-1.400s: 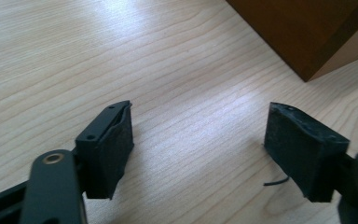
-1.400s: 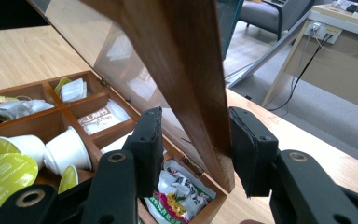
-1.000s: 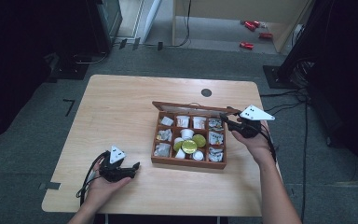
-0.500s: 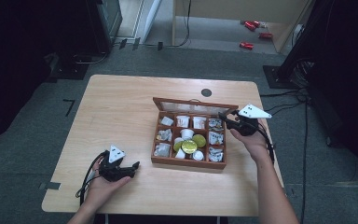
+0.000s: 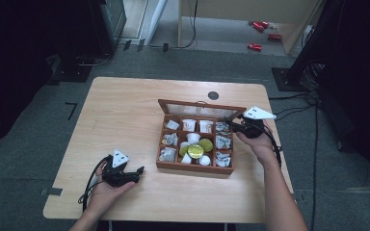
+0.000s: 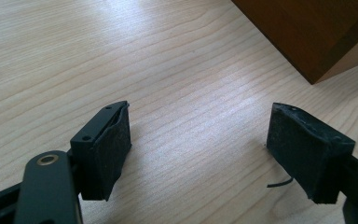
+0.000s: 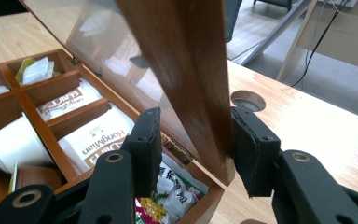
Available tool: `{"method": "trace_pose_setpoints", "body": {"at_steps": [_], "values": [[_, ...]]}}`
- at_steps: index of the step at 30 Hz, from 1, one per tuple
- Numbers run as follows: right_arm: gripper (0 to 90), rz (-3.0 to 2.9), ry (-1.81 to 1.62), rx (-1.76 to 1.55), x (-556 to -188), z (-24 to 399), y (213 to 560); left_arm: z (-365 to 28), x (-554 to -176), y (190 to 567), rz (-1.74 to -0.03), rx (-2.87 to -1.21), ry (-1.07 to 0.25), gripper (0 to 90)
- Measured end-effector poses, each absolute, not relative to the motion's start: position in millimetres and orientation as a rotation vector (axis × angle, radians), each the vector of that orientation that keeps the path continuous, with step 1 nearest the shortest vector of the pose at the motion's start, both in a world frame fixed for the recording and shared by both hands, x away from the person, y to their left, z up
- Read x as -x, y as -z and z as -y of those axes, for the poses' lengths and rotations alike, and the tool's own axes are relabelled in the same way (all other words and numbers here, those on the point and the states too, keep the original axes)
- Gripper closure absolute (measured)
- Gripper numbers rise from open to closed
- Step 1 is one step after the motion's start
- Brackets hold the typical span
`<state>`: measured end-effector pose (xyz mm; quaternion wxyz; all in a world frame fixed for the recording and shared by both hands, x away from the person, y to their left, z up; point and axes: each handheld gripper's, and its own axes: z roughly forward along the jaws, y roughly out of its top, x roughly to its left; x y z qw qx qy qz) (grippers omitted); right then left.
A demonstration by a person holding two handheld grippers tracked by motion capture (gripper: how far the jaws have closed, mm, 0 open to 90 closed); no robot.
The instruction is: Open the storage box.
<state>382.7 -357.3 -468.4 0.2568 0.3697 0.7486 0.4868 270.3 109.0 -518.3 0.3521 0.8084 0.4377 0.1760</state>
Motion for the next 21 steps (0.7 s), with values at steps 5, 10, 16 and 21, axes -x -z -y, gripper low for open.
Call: {"method": "trace_pose_setpoints", "body": {"at_steps": [5, 10, 16, 21], "values": [[56.9, -2.024, -1.353, -1.019, -386.3, 359.9, 469.9, -109.1, -270.4, 518.3, -1.132, -2.093, -0.457, 22.7], [59.1, -2.022, -1.391, -1.048, -393.3, 364.3, 471.5, -109.7, -270.6, 518.3, -1.132, -2.090, -0.452, 22.8], [62.2, -2.031, -1.393, -1.094, -397.0, 365.3, 468.9, -109.9, -270.8, 518.3, -1.133, -2.088, -0.449, 22.8], [68.4, -2.038, -1.398, -1.131, -395.7, 367.3, 467.8, -110.2, -270.9, 518.1, -1.134, -2.087, -0.446, 22.8]]}}
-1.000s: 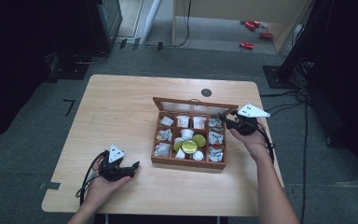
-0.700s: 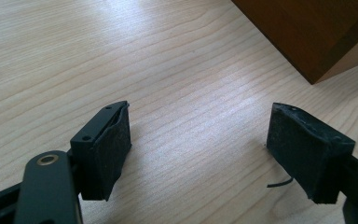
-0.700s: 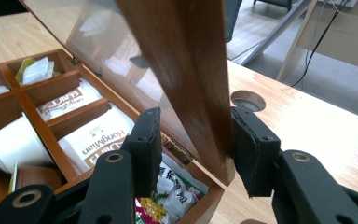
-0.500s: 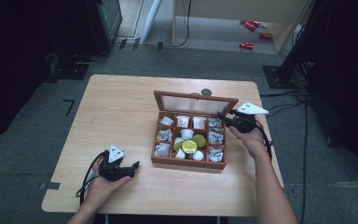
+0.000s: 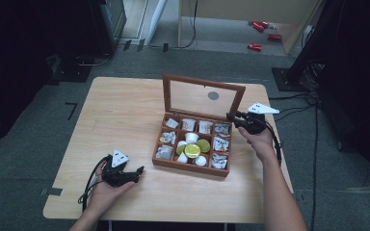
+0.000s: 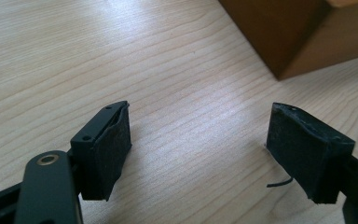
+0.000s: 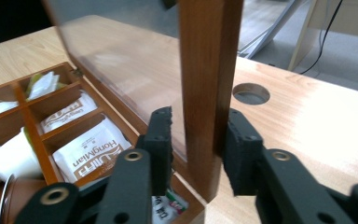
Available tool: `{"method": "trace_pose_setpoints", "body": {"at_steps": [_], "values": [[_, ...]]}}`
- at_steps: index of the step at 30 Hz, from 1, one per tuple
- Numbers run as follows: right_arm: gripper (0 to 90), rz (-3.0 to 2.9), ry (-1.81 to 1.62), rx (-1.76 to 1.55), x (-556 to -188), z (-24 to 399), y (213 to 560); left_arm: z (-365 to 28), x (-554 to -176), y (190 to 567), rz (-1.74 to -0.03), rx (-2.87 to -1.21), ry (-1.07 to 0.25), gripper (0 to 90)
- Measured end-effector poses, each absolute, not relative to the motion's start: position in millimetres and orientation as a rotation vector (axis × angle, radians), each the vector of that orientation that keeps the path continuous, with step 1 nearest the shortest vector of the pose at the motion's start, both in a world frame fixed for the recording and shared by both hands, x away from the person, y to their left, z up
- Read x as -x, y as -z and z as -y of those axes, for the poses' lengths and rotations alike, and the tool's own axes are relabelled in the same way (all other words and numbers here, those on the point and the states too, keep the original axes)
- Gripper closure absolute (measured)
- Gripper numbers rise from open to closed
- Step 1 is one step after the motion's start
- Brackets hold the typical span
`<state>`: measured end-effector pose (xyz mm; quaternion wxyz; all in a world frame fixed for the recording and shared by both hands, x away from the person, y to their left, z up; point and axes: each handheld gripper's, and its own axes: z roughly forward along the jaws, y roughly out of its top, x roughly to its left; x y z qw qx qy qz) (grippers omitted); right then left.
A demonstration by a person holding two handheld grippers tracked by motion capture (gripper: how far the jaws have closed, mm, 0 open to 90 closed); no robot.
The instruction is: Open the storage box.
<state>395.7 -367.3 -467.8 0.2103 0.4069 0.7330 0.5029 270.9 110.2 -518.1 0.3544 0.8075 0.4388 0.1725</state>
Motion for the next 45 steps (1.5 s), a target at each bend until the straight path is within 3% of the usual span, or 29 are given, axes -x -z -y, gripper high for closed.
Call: {"method": "trace_pose_setpoints", "body": {"at_steps": [5, 13, 30, 45], "values": [[73.6, -2.032, -1.466, -1.194, -392.0, 373.5, 473.6, -110.3, -271.0, 518.1, -1.133, -2.088, -0.448, 22.8], [74.6, -2.017, -1.462, -1.216, -383.4, 370.7, 473.5, -109.7, -270.9, 518.3, -1.132, -2.090, -0.453, 22.8], [72.4, -1.938, -1.442, -1.352, -379.5, 364.4, 475.3, -110.2, -270.9, 518.0, -1.133, -2.089, -0.447, 22.8], [63.7, -1.893, -1.412, -1.434, -384.1, 362.0, 484.6, -109.8, -270.8, 518.2, -1.133, -2.089, -0.449, 22.8]]}}
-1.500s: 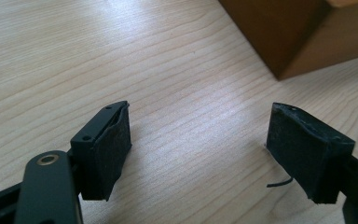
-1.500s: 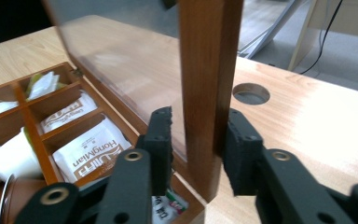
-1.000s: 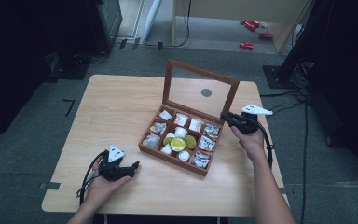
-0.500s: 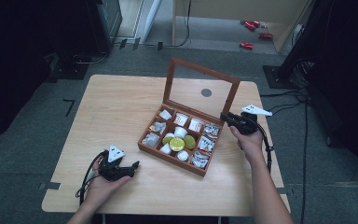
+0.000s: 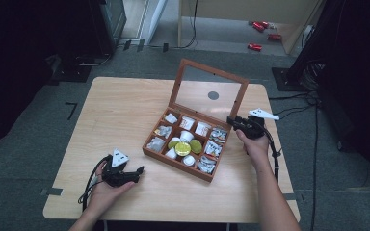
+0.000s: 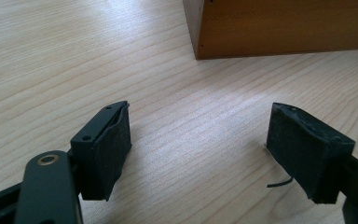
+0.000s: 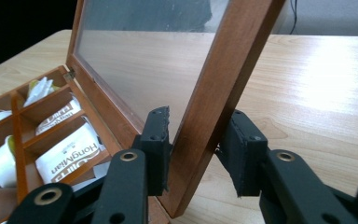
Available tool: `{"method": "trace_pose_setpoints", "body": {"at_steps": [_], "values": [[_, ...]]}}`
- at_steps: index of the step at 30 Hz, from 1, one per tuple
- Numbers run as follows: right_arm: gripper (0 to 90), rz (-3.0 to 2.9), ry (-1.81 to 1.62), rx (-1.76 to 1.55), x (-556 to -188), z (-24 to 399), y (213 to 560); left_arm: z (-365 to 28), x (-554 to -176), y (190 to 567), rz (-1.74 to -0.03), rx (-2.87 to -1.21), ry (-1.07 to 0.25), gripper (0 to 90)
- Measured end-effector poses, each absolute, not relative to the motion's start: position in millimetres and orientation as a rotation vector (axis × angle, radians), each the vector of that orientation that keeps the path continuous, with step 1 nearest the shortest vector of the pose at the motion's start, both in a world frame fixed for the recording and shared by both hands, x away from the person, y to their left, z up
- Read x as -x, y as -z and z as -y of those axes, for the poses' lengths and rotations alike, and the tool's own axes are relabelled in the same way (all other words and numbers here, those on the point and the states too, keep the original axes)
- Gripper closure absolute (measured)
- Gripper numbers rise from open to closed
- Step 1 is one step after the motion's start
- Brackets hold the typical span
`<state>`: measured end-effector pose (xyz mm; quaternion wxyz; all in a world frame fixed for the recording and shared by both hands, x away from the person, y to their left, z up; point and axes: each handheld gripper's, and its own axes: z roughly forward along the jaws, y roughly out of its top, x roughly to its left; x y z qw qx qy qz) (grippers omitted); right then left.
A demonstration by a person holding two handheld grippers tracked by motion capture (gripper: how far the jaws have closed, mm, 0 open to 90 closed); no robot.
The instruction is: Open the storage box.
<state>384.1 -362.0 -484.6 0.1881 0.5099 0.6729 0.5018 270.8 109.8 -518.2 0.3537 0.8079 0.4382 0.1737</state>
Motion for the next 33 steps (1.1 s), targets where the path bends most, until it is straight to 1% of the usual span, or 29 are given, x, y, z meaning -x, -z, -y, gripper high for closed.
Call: {"method": "trace_pose_setpoints", "body": {"at_steps": [3, 12, 33], "values": [[61.5, -1.893, -1.391, -1.443, -384.6, 360.9, 486.0, -109.3, -270.7, 518.4, -1.133, -2.090, -0.453, 22.8], [59.1, -1.875, -1.416, -1.505, -386.3, 364.7, 492.6, -109.1, -270.7, 518.3, -1.132, -2.092, -0.454, 22.8], [57.3, -1.841, -1.492, -1.622, -390.7, 368.5, 503.2, -108.7, -270.7, 518.3, -1.125, -2.097, -0.455, 22.8]]}}
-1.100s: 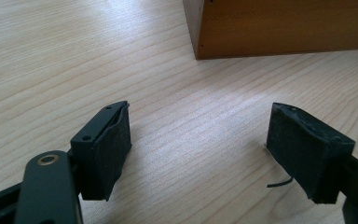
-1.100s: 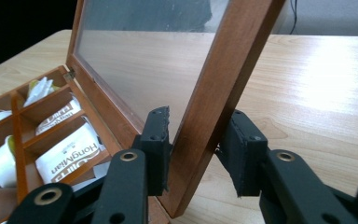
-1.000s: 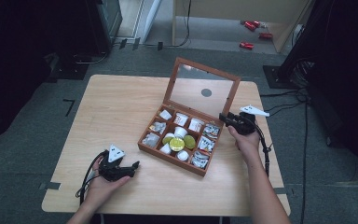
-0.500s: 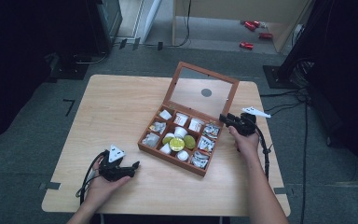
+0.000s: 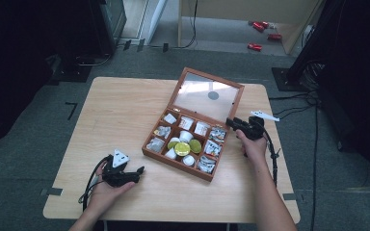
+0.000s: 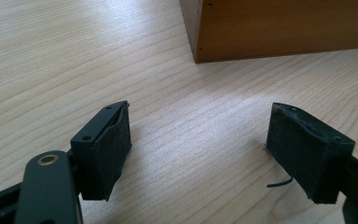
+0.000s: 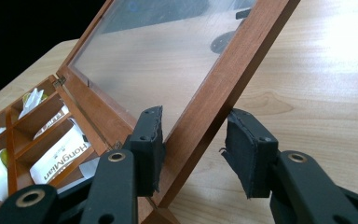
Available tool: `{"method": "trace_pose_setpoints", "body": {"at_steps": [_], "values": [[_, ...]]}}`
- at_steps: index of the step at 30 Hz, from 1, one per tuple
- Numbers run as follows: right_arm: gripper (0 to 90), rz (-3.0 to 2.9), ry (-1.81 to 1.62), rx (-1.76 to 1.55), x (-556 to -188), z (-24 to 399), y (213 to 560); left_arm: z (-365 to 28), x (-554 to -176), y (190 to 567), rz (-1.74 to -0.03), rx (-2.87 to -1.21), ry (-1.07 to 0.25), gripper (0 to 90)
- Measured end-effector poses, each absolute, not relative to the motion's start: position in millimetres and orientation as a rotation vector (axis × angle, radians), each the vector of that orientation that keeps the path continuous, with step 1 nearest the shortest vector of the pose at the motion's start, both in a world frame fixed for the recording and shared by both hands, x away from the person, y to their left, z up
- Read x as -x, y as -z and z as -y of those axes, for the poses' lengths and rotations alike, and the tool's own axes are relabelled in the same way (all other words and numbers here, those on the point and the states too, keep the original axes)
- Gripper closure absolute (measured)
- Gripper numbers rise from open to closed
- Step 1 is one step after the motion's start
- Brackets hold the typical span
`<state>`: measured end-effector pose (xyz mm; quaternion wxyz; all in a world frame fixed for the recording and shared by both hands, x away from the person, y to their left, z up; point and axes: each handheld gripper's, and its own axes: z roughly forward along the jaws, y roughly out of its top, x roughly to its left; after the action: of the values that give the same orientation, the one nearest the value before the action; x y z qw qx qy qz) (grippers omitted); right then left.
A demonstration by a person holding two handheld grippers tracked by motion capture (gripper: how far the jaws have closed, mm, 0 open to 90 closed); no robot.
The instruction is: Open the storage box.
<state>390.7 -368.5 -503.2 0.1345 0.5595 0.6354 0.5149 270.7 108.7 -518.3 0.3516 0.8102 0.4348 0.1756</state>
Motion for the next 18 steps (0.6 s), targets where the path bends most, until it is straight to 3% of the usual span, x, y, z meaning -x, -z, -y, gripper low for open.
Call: {"method": "trace_pose_setpoints", "body": {"at_steps": [16, 18], "values": [[50.8, -1.808, -1.498, -1.820, -396.7, 366.4, 506.2, -108.4, -270.4, 518.4, -1.122, -2.099, -0.455, 22.9], [54.4, -1.826, -1.401, -1.795, -395.9, 362.3, 504.3, -108.3, -270.3, 518.4, -1.120, -2.100, -0.455, 22.9]]}}
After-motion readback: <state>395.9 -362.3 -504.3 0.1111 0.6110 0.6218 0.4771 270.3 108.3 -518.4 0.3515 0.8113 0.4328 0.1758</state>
